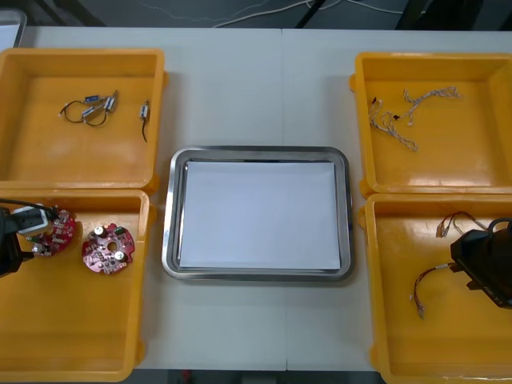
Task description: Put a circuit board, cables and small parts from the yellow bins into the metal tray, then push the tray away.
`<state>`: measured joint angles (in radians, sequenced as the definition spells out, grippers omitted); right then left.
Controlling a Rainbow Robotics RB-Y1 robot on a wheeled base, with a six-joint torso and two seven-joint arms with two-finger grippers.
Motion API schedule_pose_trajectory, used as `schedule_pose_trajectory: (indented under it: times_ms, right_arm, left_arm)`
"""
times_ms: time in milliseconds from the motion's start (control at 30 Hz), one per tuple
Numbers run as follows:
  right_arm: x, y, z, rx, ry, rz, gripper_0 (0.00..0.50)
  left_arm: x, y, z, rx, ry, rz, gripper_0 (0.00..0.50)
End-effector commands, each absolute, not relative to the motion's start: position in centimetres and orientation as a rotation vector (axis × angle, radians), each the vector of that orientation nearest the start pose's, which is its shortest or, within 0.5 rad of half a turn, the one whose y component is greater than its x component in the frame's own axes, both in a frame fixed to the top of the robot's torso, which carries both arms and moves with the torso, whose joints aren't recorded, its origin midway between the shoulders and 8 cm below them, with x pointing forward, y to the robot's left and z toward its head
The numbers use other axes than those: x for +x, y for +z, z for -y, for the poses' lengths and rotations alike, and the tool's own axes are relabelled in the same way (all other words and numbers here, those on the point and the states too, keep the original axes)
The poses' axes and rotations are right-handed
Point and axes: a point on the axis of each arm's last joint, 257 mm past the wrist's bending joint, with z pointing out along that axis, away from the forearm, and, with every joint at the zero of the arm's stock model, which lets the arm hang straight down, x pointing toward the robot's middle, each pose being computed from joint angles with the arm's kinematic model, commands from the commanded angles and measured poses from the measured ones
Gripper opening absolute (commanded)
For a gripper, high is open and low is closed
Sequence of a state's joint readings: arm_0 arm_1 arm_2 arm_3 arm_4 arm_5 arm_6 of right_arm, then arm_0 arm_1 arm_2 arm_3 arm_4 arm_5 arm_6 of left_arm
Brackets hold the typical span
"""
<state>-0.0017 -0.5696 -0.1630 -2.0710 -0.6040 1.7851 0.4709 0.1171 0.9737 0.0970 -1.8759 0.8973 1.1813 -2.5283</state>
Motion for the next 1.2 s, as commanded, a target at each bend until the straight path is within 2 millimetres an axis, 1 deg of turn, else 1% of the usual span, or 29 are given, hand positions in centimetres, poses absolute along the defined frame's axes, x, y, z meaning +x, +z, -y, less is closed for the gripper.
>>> schedule_pose_trajectory:
  times_ms: [33, 233, 433, 667, 867, 1000, 1067, 1200]
  right_arm:
    - [34.0, -28.1, 36.9, 1.234, 0.158, -2.554, 0.5]
    - [34.6, -27.6, 36.4, 1.198, 0.177, -2.562, 0.5]
    - [35.3, -27.0, 35.0, 1.212, 0.223, -2.564, 0.5]
    - [36.3, -26.4, 33.0, 1.344, 0.297, -2.503, 0.5]
    - [37.2, -26.1, 31.6, 1.471, 0.362, -2.428, 0.5]
    - [37.6, -26.4, 31.1, 1.547, 0.365, -2.39, 0.5]
    - [38.2, -26.6, 30.9, 1.594, 0.371, -2.36, 0.5]
    - [38.5, -26.9, 30.9, 1.669, 0.376, -2.321, 0.5]
  left_arm:
    - [38.2, -29.2, -44.0, 1.631, 0.447, -2.156, 0.5]
    - [38.9, -29.0, -44.5, 1.607, 0.471, -2.148, 0.5]
    - [39.4, -28.9, -45.1, 1.583, 0.474, -2.158, 0.5]
    - [39.6, -29.6, -44.4, 1.591, 0.448, -2.157, 0.5]
    - [40.1, -29.4, -43.9, 1.59, 0.44, -2.142, 0.5]
    - [40.5, -29.0, -43.6, 1.587, 0.44, -2.131, 0.5]
    - [40.8, -28.8, -43.4, 1.583, 0.434, -2.124, 0.5]
    - [41.1, -28.4, -43.2, 1.577, 0.433, -2.114, 0.5]
